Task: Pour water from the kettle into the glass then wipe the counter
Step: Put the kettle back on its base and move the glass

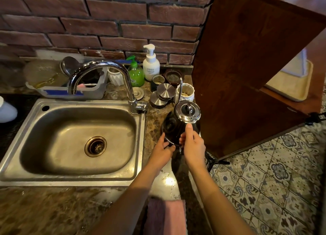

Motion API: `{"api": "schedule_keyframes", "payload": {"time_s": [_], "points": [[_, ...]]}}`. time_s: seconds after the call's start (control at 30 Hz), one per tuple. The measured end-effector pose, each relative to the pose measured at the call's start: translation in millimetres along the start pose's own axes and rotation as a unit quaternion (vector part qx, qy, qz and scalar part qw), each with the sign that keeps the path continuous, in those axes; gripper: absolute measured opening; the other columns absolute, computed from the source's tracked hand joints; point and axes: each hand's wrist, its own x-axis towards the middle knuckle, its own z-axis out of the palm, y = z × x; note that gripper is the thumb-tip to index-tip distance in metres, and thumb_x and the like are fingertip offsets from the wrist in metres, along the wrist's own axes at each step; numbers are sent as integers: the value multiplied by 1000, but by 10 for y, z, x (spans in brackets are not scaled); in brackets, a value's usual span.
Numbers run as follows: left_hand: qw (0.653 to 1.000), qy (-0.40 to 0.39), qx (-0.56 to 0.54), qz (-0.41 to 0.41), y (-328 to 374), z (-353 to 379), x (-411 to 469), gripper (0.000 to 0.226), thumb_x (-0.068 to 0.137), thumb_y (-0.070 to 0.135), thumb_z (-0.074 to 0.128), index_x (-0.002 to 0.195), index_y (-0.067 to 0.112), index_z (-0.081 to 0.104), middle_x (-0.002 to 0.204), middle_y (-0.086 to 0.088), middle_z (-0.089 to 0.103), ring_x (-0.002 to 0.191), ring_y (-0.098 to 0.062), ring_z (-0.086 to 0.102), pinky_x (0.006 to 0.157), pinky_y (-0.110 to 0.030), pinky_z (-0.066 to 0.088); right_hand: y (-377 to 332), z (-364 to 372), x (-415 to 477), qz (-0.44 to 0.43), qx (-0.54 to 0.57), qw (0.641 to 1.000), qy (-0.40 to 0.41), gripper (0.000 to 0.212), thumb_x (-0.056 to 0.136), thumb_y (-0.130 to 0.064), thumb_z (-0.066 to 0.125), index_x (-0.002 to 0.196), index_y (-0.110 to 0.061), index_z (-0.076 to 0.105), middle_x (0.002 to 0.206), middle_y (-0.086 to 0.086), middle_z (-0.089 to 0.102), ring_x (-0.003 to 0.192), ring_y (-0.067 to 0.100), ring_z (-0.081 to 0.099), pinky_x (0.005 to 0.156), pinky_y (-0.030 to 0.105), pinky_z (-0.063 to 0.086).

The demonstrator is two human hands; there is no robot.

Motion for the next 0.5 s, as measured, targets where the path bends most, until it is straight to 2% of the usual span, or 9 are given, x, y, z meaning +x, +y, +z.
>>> {"api": "schedule_keyframes", "payload": {"time_s": [0.07,0.1,0.13,0.2,0.23,0.3,0.4,0.43,0.5], "points": [[999,-3,39,14,-76,-52,-91,71,95,12,57,153,40,28,131,10,59,128,-18,54,111,-51,42,65,-55,-72,17,-41,999,-1,63,95,-74,40,103,-20,71,97,-3,73,95,16,68,94,43,53],[998,-3,63,29,-131,-80,-158,67,95,12,57,152,37,32,127,10,60,124,-16,56,110,-45,44,141,-90,-139,21,-68,997,-7,72,88,-82,41,118,-23,68,109,-3,72,105,17,66,99,46,52],[995,1,92,45,-178,-111,-237,62,96,13,57,151,32,36,124,10,61,118,-12,59,107,-33,46,225,-129,-213,13,-89,996,-13,80,83,-86,43,132,-26,60,123,-3,70,115,17,64,104,48,51],[983,19,164,83,-326,-175,-447,51,98,16,56,147,25,46,122,8,63,98,1,61,84,-4,44,452,-203,-471,-39,-113,993,-10,82,86,-76,55,150,-28,44,144,-3,60,131,15,56,110,46,48],[974,31,196,106,-435,-215,-549,46,98,17,57,143,25,51,123,7,65,94,3,61,76,0,42,572,-230,-630,-78,-125,989,-10,76,91,-65,59,154,-26,39,150,-2,55,137,16,52,113,46,46],[963,41,234,131,-701,-307,-749,40,97,18,57,136,25,59,124,4,70,99,-5,67,80,-4,46,856,-262,-978,-129,-170,976,-32,70,101,-44,58,160,-17,30,162,6,41,151,22,37,121,48,36],[944,20,287,160,-1104,-480,-1014,37,95,18,55,130,24,64,124,3,71,110,-11,67,97,-25,53,1314,-237,-1517,-165,-252,950,-88,71,104,-47,42,162,-12,20,171,6,17,159,22,13,129,46,19],[930,18,320,181,-1219,-545,-1098,37,95,17,56,130,21,65,126,2,70,113,-12,66,101,-24,49,1470,-212,-1671,-170,-276,940,-102,71,103,-48,38,161,-12,20,170,5,13,159,23,11,128,44,18],[891,19,389,233,-1398,-690,-1246,35,95,16,56,129,17,65,128,0,69,116,-15,62,101,-18,41,1702,-146,-1894,-180,-324,922,-107,70,103,-48,37,159,-8,23,168,6,11,157,25,11,127,44,19]]}}
